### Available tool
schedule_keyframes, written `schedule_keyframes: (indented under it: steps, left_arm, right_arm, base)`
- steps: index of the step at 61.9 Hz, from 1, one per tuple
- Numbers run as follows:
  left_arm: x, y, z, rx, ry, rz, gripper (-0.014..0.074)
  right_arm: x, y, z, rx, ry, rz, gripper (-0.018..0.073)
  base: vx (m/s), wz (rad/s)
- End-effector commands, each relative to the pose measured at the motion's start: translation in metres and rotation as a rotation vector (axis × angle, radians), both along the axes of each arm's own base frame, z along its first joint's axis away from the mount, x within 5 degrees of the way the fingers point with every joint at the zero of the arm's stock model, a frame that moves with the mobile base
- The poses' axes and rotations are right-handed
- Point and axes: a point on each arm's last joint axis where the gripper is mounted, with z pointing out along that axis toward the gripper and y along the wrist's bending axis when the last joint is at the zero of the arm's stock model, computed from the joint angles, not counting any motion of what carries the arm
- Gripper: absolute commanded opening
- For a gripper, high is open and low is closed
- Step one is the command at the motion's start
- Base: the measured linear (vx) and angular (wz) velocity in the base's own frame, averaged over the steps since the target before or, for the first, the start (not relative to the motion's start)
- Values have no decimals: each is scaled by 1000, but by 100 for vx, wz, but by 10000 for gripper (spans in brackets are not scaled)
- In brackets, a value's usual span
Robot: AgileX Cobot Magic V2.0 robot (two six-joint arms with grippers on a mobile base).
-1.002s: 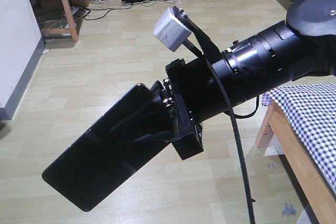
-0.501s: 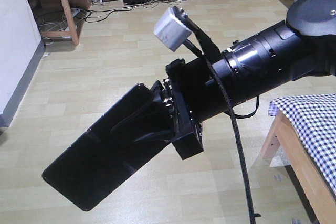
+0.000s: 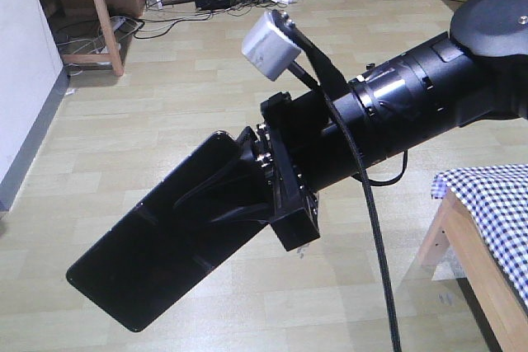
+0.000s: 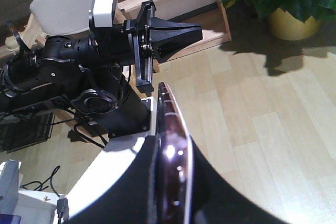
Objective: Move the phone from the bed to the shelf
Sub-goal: 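Carry the phone in the right gripper while driving across the room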
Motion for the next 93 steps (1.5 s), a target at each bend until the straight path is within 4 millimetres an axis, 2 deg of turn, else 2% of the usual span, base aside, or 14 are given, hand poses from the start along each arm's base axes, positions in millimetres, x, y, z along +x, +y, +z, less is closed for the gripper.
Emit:
schedule_keyframes:
  steps: [1,93]
  left_arm:
    - [-1,0,15,-18,-101,-1,1]
    - [-1,0,15,-18,-101,-1,1]
  right_arm:
    - [-14,-4,25,92,6,50,-3]
    - [-14,-4,25,92,6,50,-3]
  base:
    - [14,1]
    - [16,1]
